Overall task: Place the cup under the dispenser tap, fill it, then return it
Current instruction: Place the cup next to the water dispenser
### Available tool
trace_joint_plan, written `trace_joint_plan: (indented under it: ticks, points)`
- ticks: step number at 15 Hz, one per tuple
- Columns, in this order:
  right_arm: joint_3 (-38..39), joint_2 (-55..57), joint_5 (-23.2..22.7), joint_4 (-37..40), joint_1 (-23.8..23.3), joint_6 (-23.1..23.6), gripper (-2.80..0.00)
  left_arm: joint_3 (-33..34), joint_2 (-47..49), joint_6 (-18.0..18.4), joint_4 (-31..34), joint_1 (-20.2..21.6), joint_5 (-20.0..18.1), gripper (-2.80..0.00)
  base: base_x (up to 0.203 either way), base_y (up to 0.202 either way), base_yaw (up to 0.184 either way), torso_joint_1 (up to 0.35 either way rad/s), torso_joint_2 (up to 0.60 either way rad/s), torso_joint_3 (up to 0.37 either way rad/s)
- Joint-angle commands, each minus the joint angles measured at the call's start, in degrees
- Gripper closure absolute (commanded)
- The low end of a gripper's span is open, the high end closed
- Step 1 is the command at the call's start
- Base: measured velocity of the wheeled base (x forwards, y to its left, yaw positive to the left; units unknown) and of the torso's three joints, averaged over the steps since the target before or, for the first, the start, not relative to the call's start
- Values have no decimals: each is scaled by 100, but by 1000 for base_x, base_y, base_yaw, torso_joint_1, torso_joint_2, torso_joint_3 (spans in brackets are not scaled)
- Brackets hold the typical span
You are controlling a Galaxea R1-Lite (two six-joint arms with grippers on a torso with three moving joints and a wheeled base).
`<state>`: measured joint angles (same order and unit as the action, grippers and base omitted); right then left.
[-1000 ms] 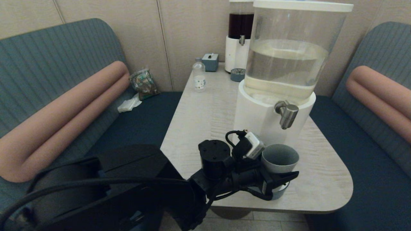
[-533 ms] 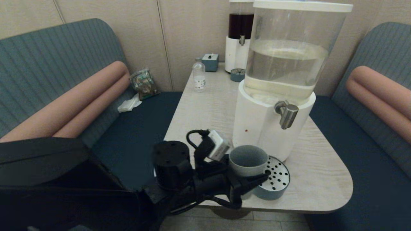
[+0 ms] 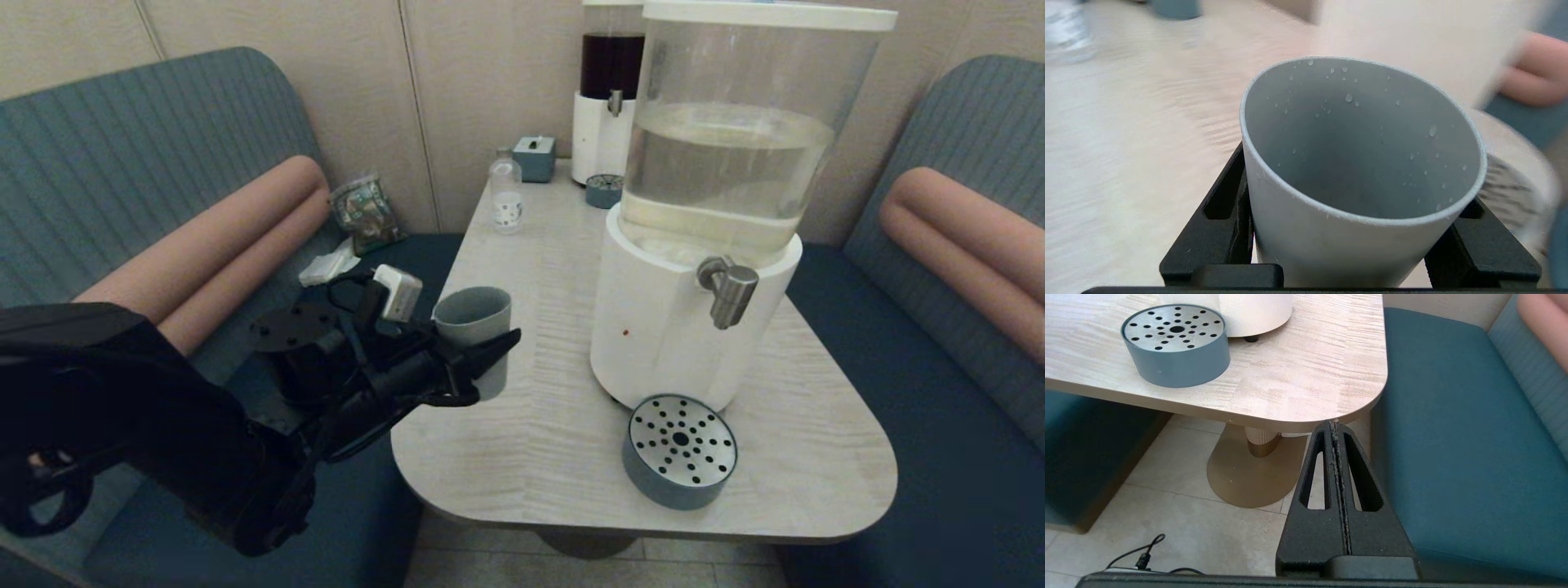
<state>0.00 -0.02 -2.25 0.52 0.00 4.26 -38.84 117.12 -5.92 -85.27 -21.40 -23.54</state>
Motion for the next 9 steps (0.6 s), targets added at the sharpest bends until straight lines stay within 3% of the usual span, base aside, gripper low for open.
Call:
trace_joint_plan:
  ticks: [1, 9]
  points:
    - [0, -6, -4, 0, 1, 5, 0, -276, 530, -35, -65, 199, -11, 0, 0, 0, 0, 0, 0, 0]
    - [0, -6, -4, 0, 5, 5, 0, -1436, 1658, -79, -64, 356, 21, 0, 0, 0, 0, 0, 0, 0]
